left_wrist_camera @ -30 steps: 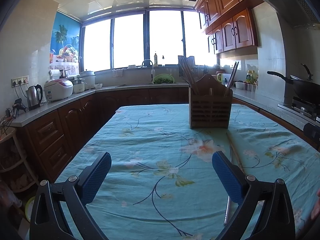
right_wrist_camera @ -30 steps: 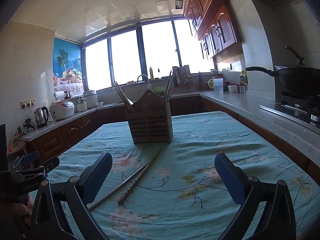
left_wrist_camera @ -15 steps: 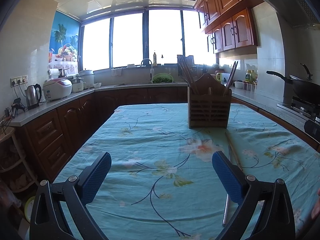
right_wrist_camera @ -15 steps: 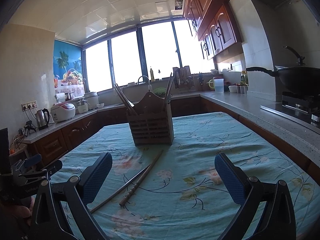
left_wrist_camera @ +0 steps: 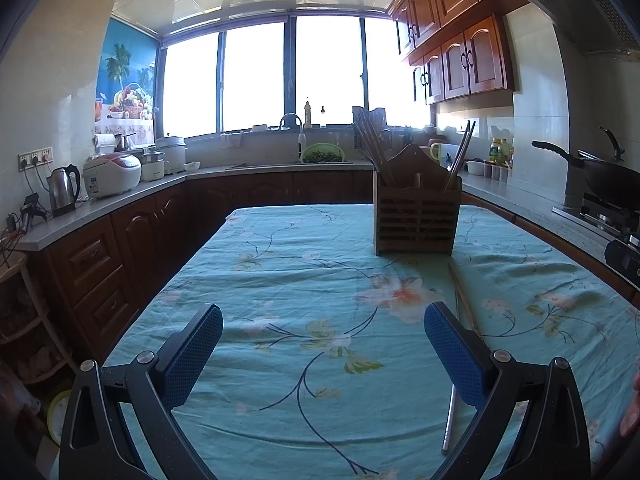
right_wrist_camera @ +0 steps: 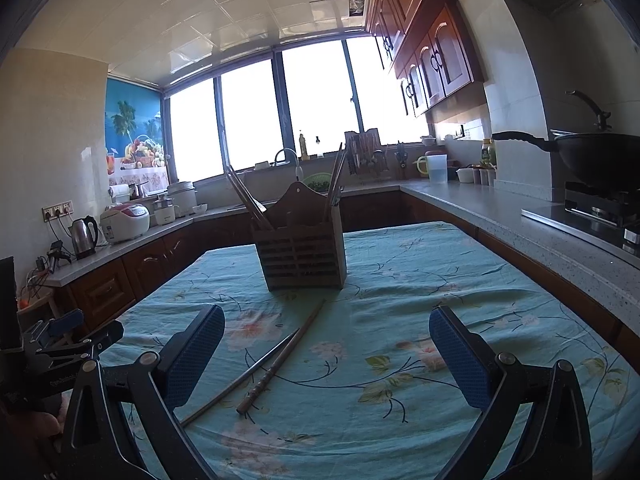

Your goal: Organize utensils

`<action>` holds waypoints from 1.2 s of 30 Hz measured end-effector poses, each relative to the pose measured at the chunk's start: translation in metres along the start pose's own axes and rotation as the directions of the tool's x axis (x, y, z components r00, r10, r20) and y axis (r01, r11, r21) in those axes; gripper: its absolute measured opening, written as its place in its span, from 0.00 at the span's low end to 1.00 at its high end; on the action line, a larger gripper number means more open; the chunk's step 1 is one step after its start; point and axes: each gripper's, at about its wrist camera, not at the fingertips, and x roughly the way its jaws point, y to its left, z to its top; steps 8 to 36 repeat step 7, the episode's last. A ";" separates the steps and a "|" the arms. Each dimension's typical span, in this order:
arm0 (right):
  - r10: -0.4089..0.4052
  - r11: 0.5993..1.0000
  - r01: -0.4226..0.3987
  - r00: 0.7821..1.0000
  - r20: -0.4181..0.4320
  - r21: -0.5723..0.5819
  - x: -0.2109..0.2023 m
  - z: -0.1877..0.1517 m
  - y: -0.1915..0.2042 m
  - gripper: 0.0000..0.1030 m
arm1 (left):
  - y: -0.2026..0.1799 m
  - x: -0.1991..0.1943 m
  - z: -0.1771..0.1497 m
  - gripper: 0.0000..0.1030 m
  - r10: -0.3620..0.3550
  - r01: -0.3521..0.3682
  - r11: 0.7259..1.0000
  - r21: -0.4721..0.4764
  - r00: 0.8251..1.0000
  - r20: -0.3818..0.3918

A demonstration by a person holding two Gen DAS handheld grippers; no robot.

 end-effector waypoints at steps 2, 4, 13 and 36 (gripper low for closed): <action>-0.002 1.000 0.002 1.000 -0.005 0.003 0.002 0.001 -0.001 1.00 | -0.001 0.000 0.001 0.99 -0.005 0.005 1.000 -0.002 1.000 -0.002; -0.003 1.000 0.003 1.000 -0.010 0.008 0.004 0.002 -0.003 1.00 | -0.001 0.001 0.003 0.99 -0.010 0.010 1.000 -0.004 1.000 -0.004; -0.002 1.000 0.002 1.000 -0.020 0.011 0.008 0.003 -0.005 1.00 | -0.002 0.002 0.004 0.99 -0.014 0.014 1.000 -0.008 1.000 -0.009; -0.002 1.000 0.002 1.000 -0.020 0.011 0.008 0.003 -0.005 1.00 | -0.002 0.002 0.004 0.99 -0.014 0.014 1.000 -0.008 1.000 -0.009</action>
